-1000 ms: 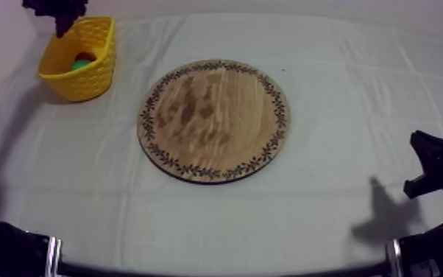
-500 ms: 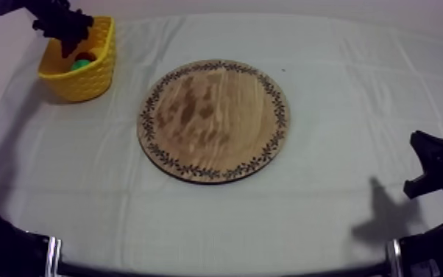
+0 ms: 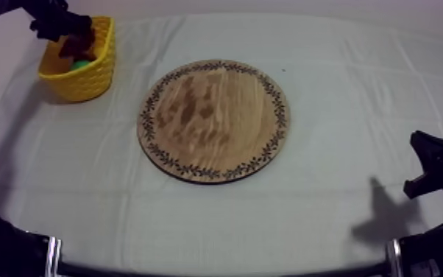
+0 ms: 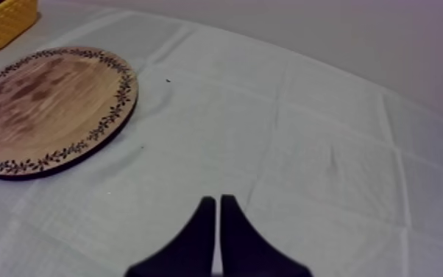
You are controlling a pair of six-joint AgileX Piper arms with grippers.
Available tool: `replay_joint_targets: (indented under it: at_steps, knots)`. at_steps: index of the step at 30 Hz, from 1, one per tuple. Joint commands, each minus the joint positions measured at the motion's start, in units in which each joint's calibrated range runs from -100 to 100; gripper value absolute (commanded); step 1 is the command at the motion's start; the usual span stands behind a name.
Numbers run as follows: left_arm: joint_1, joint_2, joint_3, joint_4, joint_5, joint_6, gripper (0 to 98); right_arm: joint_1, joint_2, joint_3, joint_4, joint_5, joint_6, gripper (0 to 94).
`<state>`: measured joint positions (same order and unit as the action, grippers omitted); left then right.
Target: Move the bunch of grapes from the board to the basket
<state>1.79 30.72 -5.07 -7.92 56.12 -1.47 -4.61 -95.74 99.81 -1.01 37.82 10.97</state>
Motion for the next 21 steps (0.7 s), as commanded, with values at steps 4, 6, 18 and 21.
replay_joint_targets:
  at_steps: [4, 6, 18, 21]
  knots:
    - [-0.01, -3.88, 2.70, 0.06, -1.27, 1.04, 93.2, 0.02, -0.01, -0.03, 0.01, 0.00, -0.01, 0.4]
    - [-0.07, -6.16, 3.97, 0.01, -2.58, 1.99, 89.7, 0.02, -0.01, -0.03, 0.01, 0.00, -0.01, 0.4]
    - [-1.53, -27.73, 19.00, -0.03, -16.18, 5.67, 36.6, 0.02, -0.01, -0.03, 0.01, 0.00, -0.05, 0.4]
    - [-1.96, -34.71, 24.28, 0.10, -18.77, 5.80, 19.4, 0.02, -0.01, -0.03, 0.01, 0.00, -0.05, 0.4]
